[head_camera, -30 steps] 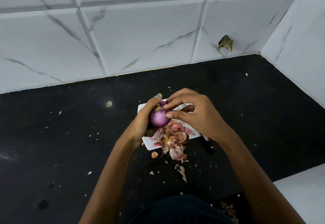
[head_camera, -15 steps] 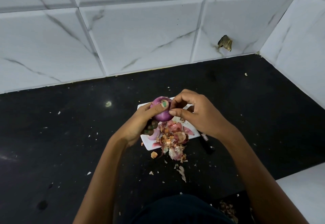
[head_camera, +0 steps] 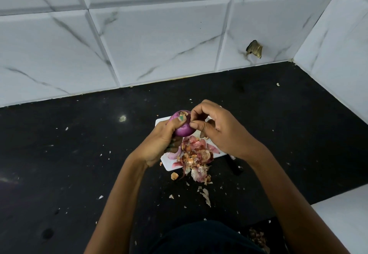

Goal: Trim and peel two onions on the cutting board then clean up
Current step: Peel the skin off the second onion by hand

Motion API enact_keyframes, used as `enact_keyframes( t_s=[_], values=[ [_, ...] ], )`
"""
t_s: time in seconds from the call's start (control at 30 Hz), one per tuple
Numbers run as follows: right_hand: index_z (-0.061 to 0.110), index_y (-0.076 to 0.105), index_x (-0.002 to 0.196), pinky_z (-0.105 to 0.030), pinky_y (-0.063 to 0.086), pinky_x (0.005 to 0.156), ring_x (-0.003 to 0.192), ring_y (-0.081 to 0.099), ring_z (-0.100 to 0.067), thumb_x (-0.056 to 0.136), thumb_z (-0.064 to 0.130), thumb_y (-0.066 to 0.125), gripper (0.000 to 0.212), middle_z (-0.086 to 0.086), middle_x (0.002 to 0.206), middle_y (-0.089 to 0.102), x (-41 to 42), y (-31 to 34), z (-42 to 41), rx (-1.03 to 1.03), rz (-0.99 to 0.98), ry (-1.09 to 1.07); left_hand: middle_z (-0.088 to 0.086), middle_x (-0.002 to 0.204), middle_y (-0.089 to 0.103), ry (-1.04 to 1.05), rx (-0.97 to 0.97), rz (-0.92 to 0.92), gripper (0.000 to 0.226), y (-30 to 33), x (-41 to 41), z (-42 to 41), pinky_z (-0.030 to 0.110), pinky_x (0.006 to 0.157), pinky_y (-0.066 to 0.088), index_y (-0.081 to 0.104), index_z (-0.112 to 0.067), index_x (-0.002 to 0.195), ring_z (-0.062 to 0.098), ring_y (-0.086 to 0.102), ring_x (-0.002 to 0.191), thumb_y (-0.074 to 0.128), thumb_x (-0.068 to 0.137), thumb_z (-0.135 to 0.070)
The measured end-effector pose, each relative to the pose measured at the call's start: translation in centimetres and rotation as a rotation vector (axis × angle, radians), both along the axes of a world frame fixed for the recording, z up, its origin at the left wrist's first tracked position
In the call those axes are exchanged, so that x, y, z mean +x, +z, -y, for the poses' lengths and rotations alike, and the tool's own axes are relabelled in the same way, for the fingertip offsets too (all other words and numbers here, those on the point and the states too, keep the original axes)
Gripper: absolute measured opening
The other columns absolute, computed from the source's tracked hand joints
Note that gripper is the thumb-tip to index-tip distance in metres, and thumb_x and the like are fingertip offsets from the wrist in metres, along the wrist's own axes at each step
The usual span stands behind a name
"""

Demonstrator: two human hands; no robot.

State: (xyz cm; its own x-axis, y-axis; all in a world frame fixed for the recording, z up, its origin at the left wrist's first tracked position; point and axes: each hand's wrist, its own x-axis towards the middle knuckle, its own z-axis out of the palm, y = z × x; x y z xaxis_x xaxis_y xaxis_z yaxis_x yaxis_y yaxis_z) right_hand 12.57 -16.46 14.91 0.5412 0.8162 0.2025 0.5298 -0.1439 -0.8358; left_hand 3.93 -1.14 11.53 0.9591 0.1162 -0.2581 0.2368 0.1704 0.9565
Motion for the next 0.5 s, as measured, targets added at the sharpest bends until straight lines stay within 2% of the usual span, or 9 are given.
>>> enact_keyframes(
  t_s=[0.07, 0.13, 0.23, 0.33, 0.43, 0.5],
  values=[
    [0.017, 0.057, 0.090, -0.028, 0.053, 0.074, 0.082, 0.056, -0.006, 0.091, 0.009, 0.059, 0.009, 0.007, 0.090, 0.055, 0.12, 0.02, 0.26, 0.023, -0.081, -0.013, -0.008, 0.050, 0.025, 0.031, -0.083, -0.023, 0.036, -0.05, -0.01, -0.04, 0.015, 0.040, 0.022, 0.041, -0.016, 0.073, 0.004, 0.022, 0.043, 0.046, 0.082, -0.051],
    [0.013, 0.060, 0.090, -0.026, 0.055, 0.068, 0.079, 0.060, -0.009, 0.090, 0.007, 0.061, 0.006, 0.002, 0.087, 0.060, 0.17, 0.06, 0.53, 0.086, -0.170, -0.055, -0.008, 0.049, 0.025, 0.054, -0.142, -0.034, 0.036, -0.03, -0.01, -0.20, 0.015, 0.040, 0.021, 0.039, -0.015, 0.074, 0.004, 0.022, 0.042, 0.044, 0.080, -0.050],
    [0.008, 0.063, 0.091, -0.023, 0.054, 0.063, 0.072, 0.066, -0.015, 0.087, 0.005, 0.065, 0.006, -0.005, 0.082, 0.066, 0.18, 0.22, 0.71, 0.146, -0.162, -0.128, -0.008, 0.049, 0.026, 0.055, -0.120, -0.051, 0.040, 0.08, -0.01, -0.31, 0.015, 0.040, 0.022, 0.037, -0.014, 0.073, 0.004, 0.023, 0.042, 0.047, 0.081, -0.053],
    [0.011, 0.066, 0.098, -0.024, 0.054, 0.065, 0.074, 0.066, -0.014, 0.091, -0.001, 0.057, 0.017, -0.001, 0.087, 0.066, 0.04, 0.43, 0.54, 0.134, -0.076, -0.115, -0.008, 0.051, 0.026, 0.040, -0.049, -0.051, 0.041, -0.01, 0.18, -0.08, 0.016, 0.042, 0.022, 0.044, -0.015, 0.081, 0.005, 0.022, 0.045, 0.048, 0.087, -0.055],
    [0.012, 0.071, 0.103, -0.016, 0.051, 0.072, 0.086, 0.062, -0.008, 0.090, 0.000, 0.057, 0.023, 0.005, 0.095, 0.061, -0.26, 0.32, 0.14, 0.110, 0.103, -0.123, -0.007, 0.055, 0.025, 0.025, 0.002, 0.002, 0.035, 0.01, 0.25, 0.07, 0.017, 0.043, 0.024, 0.055, -0.021, 0.093, 0.008, 0.022, 0.049, 0.043, 0.091, -0.053],
    [0.011, 0.072, 0.104, -0.015, 0.050, 0.073, 0.086, 0.061, -0.007, 0.086, 0.009, 0.066, 0.019, 0.003, 0.095, 0.061, -0.57, 0.12, -0.15, 0.117, 0.183, -0.148, -0.008, 0.054, 0.027, 0.024, 0.024, 0.027, 0.031, 0.27, 0.18, 0.06, 0.017, 0.043, 0.026, 0.062, -0.032, 0.083, 0.006, 0.023, 0.047, 0.042, 0.088, -0.055]
  ],
)
